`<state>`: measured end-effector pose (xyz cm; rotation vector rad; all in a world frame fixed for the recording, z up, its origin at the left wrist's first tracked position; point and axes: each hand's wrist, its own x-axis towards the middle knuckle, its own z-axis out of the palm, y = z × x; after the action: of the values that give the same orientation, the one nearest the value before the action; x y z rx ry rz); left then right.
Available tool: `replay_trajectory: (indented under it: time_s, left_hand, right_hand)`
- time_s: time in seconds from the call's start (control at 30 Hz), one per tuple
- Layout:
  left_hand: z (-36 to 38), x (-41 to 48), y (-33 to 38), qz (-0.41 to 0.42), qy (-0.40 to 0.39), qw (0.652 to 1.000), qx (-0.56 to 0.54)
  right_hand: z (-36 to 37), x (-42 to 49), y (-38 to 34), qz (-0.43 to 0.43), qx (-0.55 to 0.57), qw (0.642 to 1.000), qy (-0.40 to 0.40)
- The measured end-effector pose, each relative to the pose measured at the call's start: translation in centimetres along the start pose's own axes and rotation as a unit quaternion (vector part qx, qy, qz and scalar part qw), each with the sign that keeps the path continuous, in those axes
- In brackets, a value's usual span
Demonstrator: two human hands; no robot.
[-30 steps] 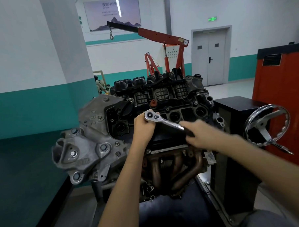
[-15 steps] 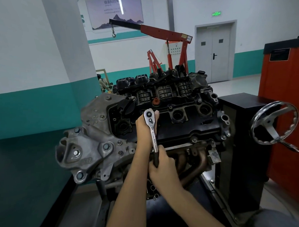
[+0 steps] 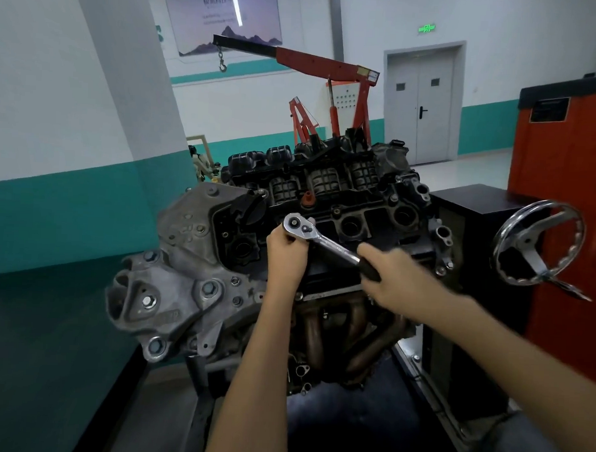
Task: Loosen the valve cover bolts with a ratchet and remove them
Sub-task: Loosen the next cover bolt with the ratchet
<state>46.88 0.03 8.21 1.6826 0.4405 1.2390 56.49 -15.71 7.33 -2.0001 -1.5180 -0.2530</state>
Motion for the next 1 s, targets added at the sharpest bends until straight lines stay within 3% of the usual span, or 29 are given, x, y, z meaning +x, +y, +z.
replay_trajectory:
  time_s: [0.13, 0.27, 0.4, 0.5, 0.57, 0.63, 0.7, 0.77, 0.87, 1.0]
  left_hand:
    - [0.5, 0.0, 0.4, -0.006, 0.014, 1.0, 0.018]
    - [0.0, 0.2, 0.6, 0.006, 0.003, 0.998, 0.055]
    - [-0.1, 0.3, 0.6, 0.006, -0.032, 0.999, 0.022]
    - [-0.1, 0.1, 0.7, 0.003, -0.031, 0.999, 0.03]
    - [-0.1, 0.1, 0.7, 0.004, -0.023, 0.999, 0.024]
    - [0.0, 0.0, 0.6, 0.009, -0.009, 1.0, 0.02]
    - [0.1, -0.4, 0.4, 0.011, 0.001, 1.0, 0.022]
    - [0.4, -0.7, 0.4, 0.007, 0.003, 1.0, 0.023]
    - [0.8, -0.1, 0.3, -0.012, 0.024, 0.999, 0.033]
    - [0.7, 0.2, 0.3, 0.01, 0.017, 0.996, 0.082]
  right_hand:
    - [6.8, -2.7, -5.9, 0.114, 0.221, 0.967, 0.051]
    - [9.2, -2.3, -8.6, 0.127, 0.289, 0.948, 0.05]
    - [3.6, -1.9, -3.1, 0.058, 0.152, 0.986, -0.028]
    - [-2.5, 0.9, 0.8, -0.006, 0.002, 0.996, -0.086]
    - [-4.4, 2.9, 1.5, -0.043, -0.127, 0.987, -0.084]
    - [-4.1, 3.1, 1.3, -0.048, -0.166, 0.984, -0.047]
    - [-1.6, 1.2, 0.9, -0.007, -0.109, 0.994, -0.012]
    - [1.8, -1.6, -1.1, 0.063, 0.034, 0.997, 0.012]
    - [6.5, -3.4, -5.7, 0.128, 0.216, 0.966, 0.054]
    - [9.2, -2.9, -8.5, 0.143, 0.309, 0.938, 0.069]
